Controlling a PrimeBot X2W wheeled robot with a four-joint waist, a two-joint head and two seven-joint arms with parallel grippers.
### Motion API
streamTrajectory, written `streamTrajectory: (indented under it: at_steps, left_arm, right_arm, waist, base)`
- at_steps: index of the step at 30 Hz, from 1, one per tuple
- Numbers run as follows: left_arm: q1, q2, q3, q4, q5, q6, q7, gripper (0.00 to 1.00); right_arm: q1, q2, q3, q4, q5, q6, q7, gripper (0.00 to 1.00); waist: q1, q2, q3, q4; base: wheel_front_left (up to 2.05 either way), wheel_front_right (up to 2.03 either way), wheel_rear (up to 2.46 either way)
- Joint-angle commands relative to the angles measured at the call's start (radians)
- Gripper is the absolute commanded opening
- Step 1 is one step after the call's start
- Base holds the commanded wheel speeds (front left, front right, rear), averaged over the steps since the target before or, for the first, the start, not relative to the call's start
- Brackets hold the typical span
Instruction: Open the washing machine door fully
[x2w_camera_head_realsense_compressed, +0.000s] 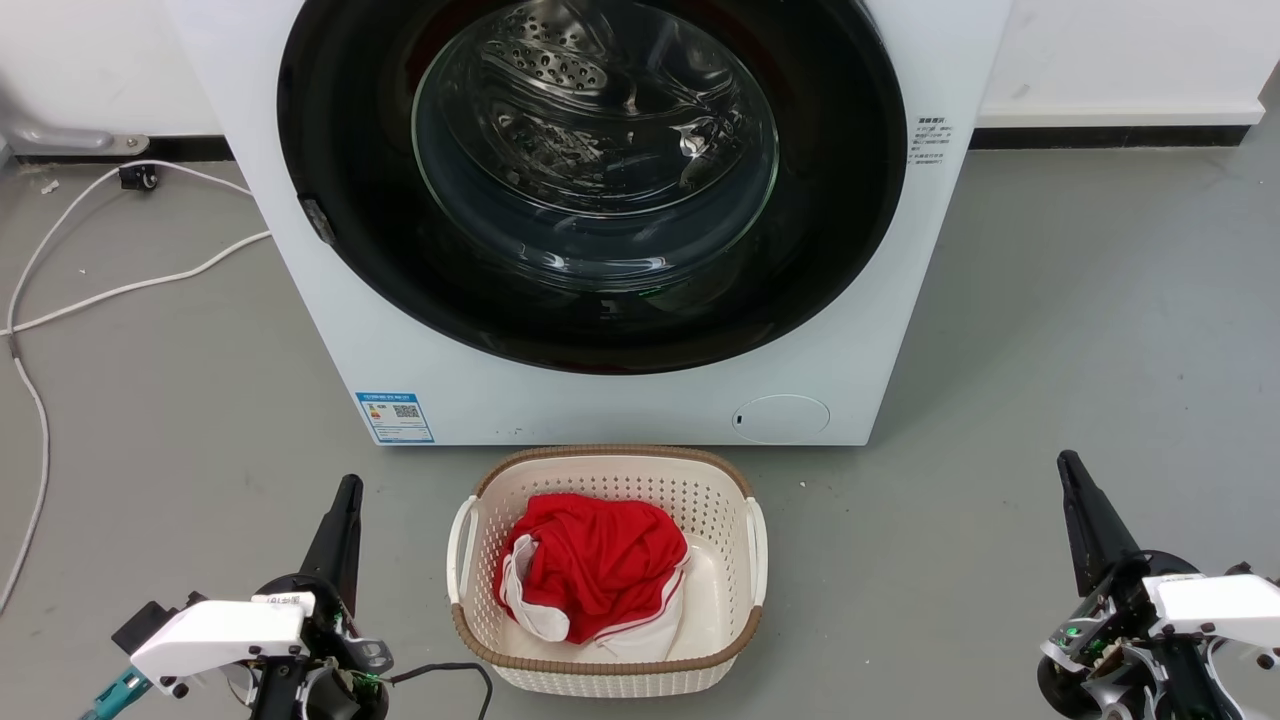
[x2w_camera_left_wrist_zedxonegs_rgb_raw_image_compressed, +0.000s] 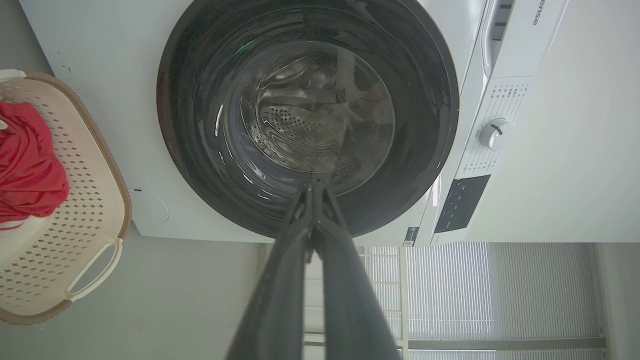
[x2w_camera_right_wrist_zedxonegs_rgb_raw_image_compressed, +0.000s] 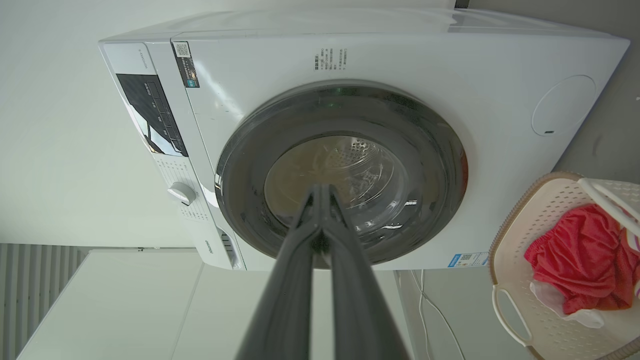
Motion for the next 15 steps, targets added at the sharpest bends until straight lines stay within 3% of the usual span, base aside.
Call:
streamTrajectory:
  at_steps: [1,15]
  left_arm:
    - [-0.009,-0.001,0.004,0.001,0.004,-0.003,0.003,0.0]
    - [-0.008,-0.001,0.004,0.001,0.005,-0.003,0.003,0.0]
  right_arm:
    - [-0.013,0.004,-0.001,0.001,-0.002,0.0,0.002,0.0]
    - [-0.013,0.004,-0.001,0.001,-0.003,0.0,0.003,0.0]
  waist:
    - [0.0,0.0,0.0,0.0]
    - [0.0,0.0,0.0,0.0]
  base:
    - [0.0,0.0,0.0]
    - [0.0,0.0,0.0]
